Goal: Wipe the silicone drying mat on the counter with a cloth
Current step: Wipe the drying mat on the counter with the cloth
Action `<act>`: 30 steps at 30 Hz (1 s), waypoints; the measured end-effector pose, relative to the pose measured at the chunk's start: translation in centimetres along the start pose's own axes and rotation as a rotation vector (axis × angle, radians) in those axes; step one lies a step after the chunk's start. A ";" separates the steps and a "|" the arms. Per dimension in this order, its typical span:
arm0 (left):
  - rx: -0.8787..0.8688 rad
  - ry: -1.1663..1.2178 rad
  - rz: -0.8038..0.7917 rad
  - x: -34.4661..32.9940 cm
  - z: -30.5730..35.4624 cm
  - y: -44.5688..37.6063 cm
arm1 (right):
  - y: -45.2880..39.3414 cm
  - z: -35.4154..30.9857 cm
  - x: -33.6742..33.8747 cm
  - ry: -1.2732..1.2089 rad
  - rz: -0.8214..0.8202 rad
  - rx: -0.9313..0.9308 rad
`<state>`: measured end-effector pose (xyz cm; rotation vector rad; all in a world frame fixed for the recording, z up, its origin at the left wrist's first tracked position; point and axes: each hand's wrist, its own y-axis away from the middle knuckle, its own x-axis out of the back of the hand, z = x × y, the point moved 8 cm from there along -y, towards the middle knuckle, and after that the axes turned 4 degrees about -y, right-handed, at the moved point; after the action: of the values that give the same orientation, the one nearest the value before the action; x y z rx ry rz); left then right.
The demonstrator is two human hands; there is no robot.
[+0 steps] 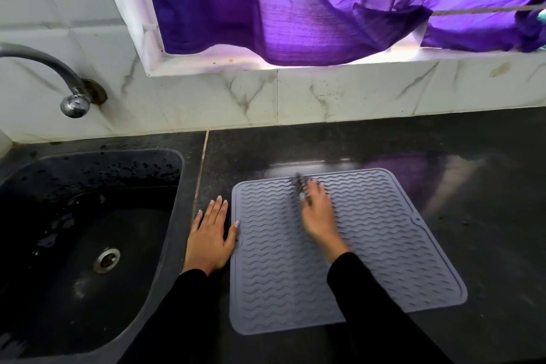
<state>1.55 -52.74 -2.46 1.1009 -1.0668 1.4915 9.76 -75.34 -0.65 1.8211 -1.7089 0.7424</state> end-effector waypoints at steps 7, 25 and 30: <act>0.003 -0.009 0.003 -0.1 0.0 0.1 | 0.8 -0.5 -2.5 0.471 -0.088 0.159; 0.010 0.000 0.001 0.1 0.1 0.1 | 2.7 -5.5 -5.7 0.105 -0.131 0.177; 0.009 -0.008 0.014 0.1 0.1 0.1 | 3.2 -5.4 -7.7 0.451 -0.157 0.309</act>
<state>1.42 -52.85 -2.39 1.1084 -1.0764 1.5054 5.98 -66.27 -2.24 1.7803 -1.1970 1.2902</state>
